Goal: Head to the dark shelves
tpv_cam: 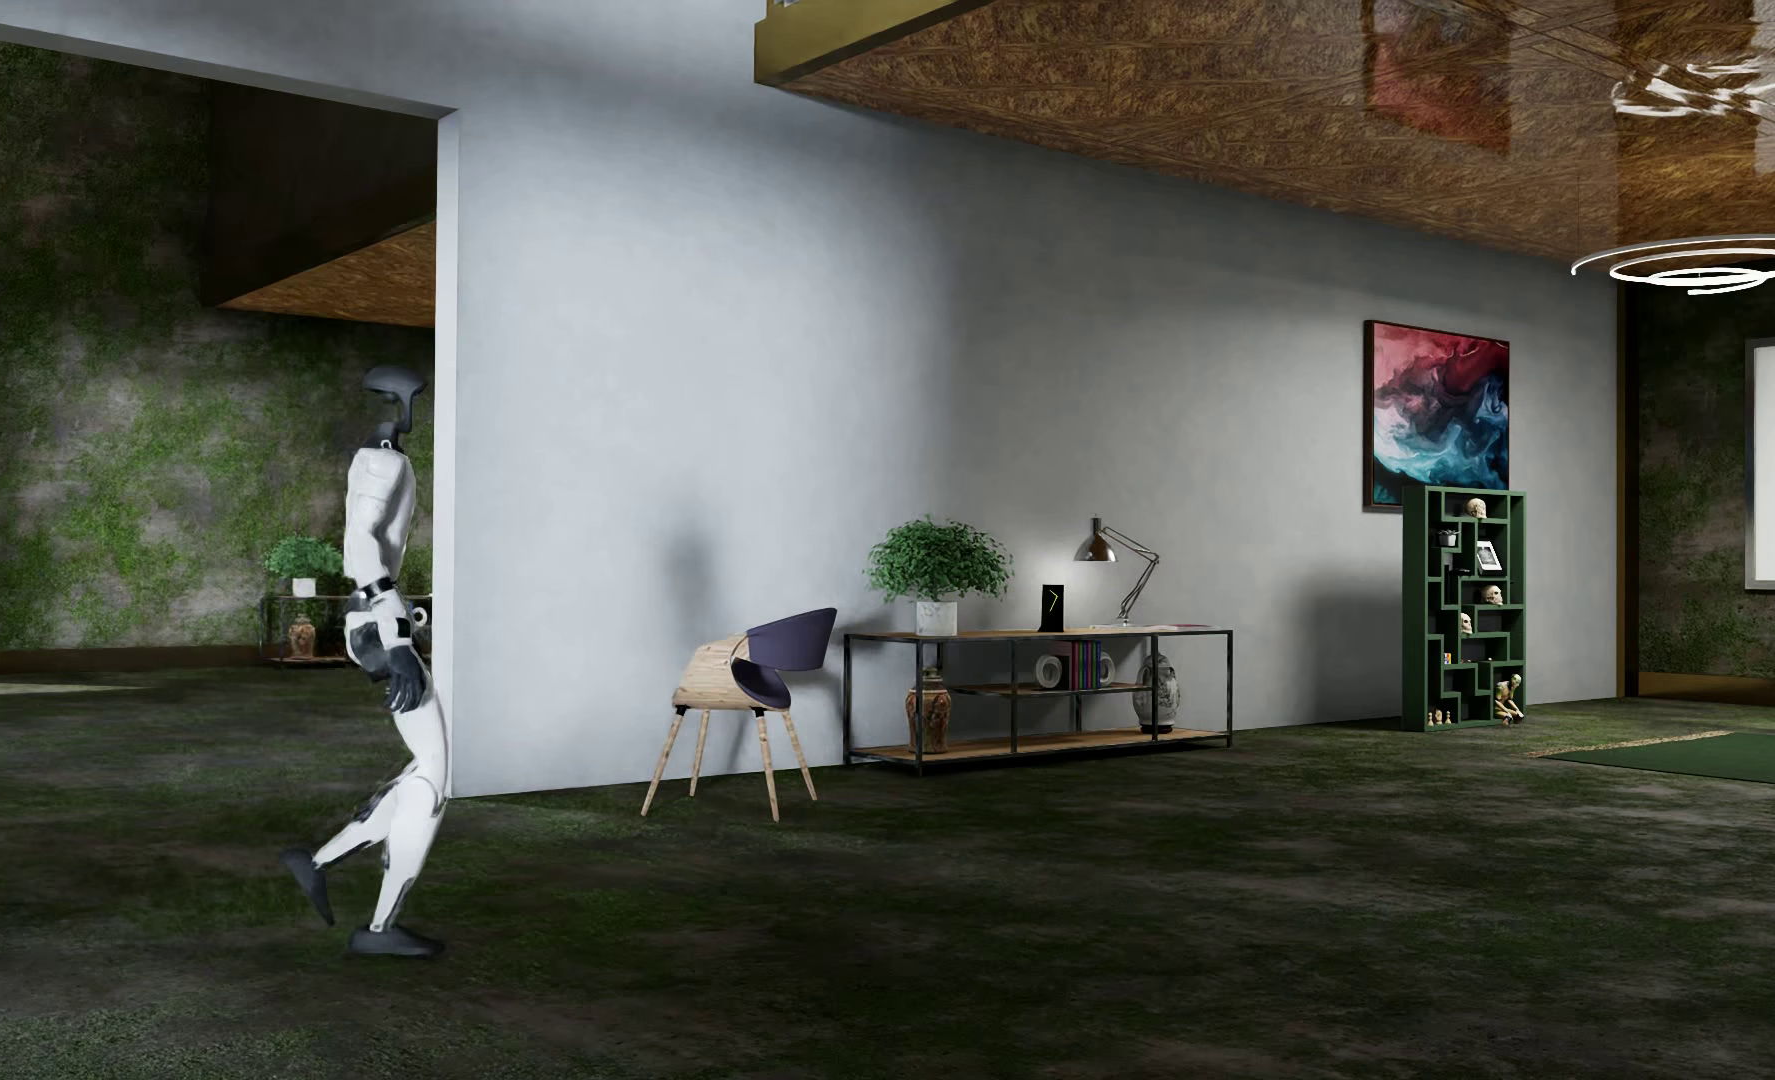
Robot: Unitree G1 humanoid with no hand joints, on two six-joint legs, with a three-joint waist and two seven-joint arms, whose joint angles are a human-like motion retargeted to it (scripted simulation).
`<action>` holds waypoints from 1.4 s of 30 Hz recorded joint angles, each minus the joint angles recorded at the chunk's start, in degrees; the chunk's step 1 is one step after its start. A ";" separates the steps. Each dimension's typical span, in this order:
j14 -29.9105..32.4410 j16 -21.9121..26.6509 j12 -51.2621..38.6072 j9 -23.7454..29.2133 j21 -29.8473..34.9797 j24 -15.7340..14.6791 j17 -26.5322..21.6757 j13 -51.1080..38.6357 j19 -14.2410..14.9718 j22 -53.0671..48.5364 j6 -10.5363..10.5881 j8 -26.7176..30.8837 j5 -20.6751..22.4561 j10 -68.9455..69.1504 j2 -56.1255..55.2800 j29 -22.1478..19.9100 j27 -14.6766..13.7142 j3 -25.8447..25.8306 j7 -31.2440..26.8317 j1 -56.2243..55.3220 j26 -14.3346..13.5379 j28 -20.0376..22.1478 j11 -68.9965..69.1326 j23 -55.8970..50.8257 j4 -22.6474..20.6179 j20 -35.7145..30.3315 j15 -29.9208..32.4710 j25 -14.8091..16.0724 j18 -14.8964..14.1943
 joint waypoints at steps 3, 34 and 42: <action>-2.79 -0.61 8.33 -0.05 3.96 -9.37 -2.93 -7.81 0.83 -5.35 0.84 -3.64 0.77 -14.45 8.02 -1.34 -3.08 3.38 3.40 -11.69 0.42 2.32 -4.78 -0.38 2.89 5.95 -3.69 -1.02 3.13; -12.16 1.32 -13.03 1.43 -6.58 -3.89 6.70 12.10 -6.64 -8.82 -5.25 2.03 -1.00 -48.02 -16.01 -1.78 0.11 -3.85 1.60 38.71 -3.03 2.15 -2.58 -7.58 -11.86 -10.45 16.92 3.44 4.23; 0.33 3.35 4.91 0.45 2.21 8.96 1.27 -0.50 -3.04 5.04 1.03 -1.28 3.40 1.17 5.10 2.13 -1.40 1.87 -3.61 -2.42 -7.50 -13.87 -3.52 1.53 2.17 -8.86 -1.31 -4.60 1.09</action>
